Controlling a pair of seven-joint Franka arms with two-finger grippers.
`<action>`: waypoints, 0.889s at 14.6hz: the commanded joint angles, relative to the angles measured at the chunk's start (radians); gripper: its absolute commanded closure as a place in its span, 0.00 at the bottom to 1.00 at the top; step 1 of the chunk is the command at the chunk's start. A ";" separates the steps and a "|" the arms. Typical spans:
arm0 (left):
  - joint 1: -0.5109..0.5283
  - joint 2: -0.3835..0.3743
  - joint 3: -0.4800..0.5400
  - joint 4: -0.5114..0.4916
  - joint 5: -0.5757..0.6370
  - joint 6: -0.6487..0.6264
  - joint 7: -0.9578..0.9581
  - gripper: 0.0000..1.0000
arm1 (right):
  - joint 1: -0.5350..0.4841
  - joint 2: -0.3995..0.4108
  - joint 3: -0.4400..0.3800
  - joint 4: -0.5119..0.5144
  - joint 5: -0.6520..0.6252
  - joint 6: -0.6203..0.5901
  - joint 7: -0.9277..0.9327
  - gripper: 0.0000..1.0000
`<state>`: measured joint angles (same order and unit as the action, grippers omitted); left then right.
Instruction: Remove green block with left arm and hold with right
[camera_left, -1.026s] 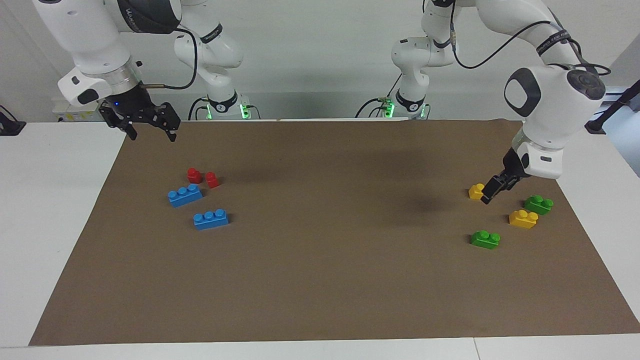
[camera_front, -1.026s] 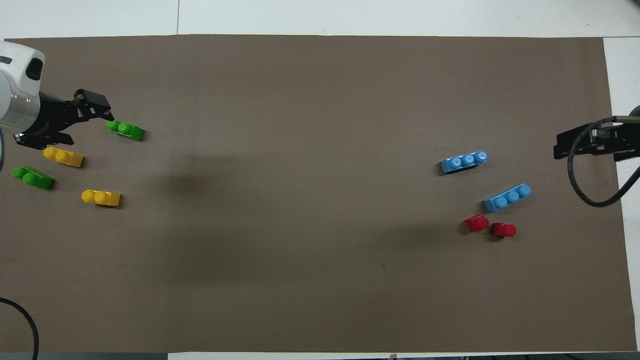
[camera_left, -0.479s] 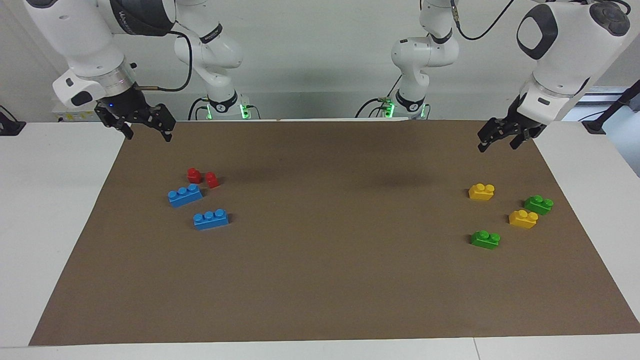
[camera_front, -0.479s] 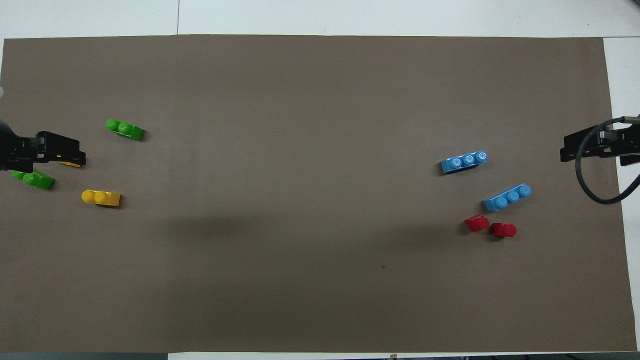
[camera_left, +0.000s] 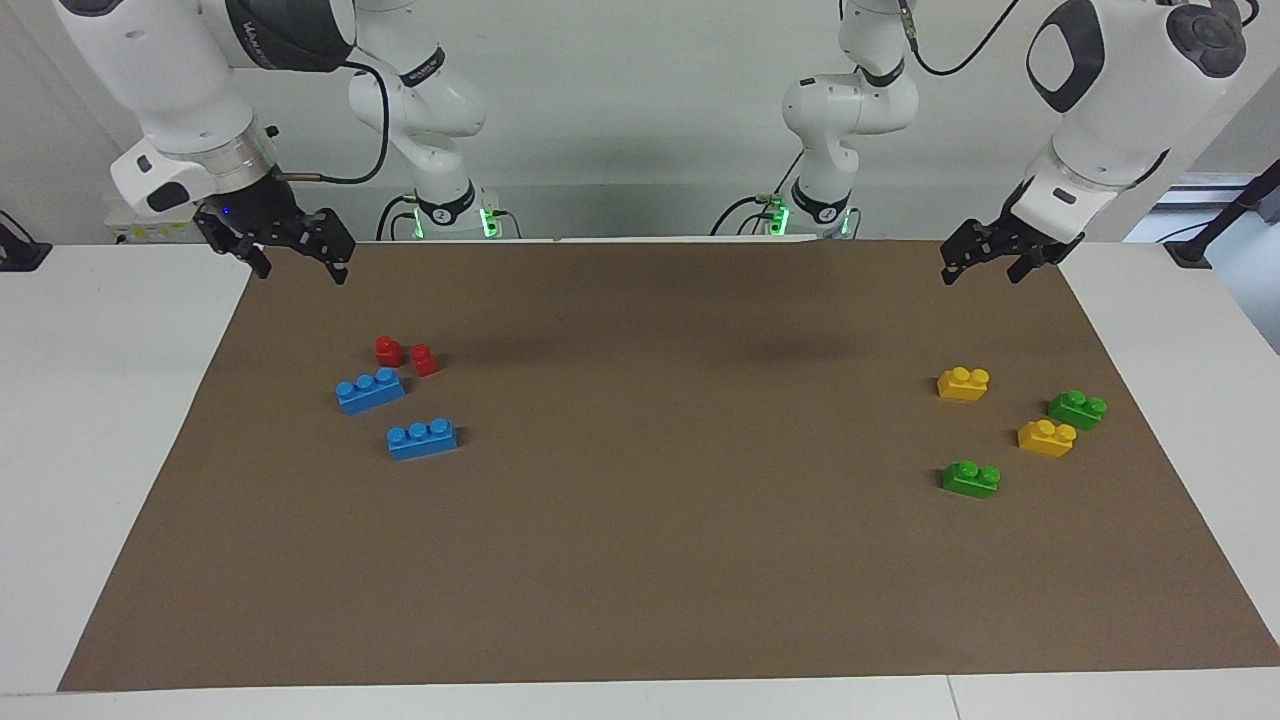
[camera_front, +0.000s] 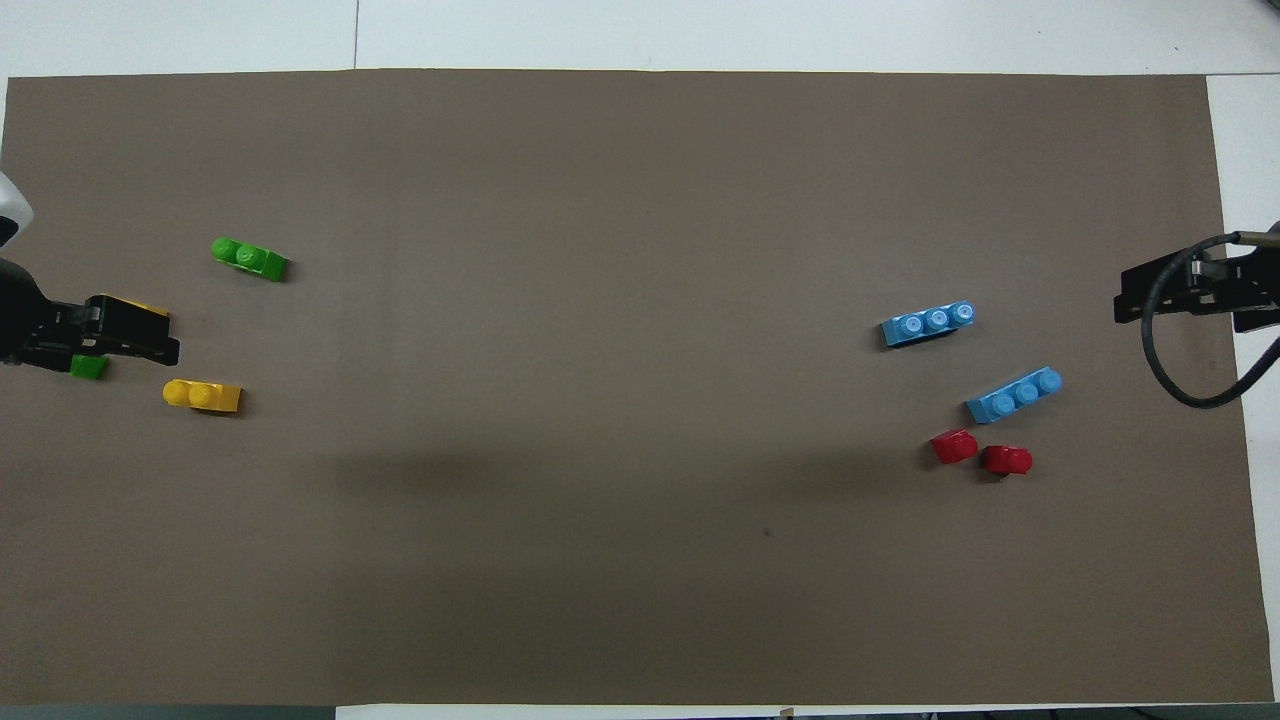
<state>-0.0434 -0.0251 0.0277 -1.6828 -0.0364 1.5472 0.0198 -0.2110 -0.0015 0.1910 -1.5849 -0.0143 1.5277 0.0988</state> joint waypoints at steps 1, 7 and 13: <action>-0.009 -0.021 0.006 -0.003 0.024 -0.013 0.019 0.00 | -0.002 -0.002 0.005 -0.001 -0.003 -0.006 0.022 0.00; -0.009 -0.026 0.003 -0.003 0.049 -0.009 0.017 0.00 | -0.002 -0.003 0.005 -0.003 -0.001 -0.006 0.022 0.00; -0.007 -0.035 0.006 -0.003 0.046 0.001 0.017 0.00 | -0.001 -0.003 0.005 -0.004 0.000 -0.006 0.022 0.00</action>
<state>-0.0443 -0.0416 0.0279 -1.6823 -0.0081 1.5479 0.0247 -0.2107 -0.0015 0.1911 -1.5849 -0.0143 1.5277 0.1015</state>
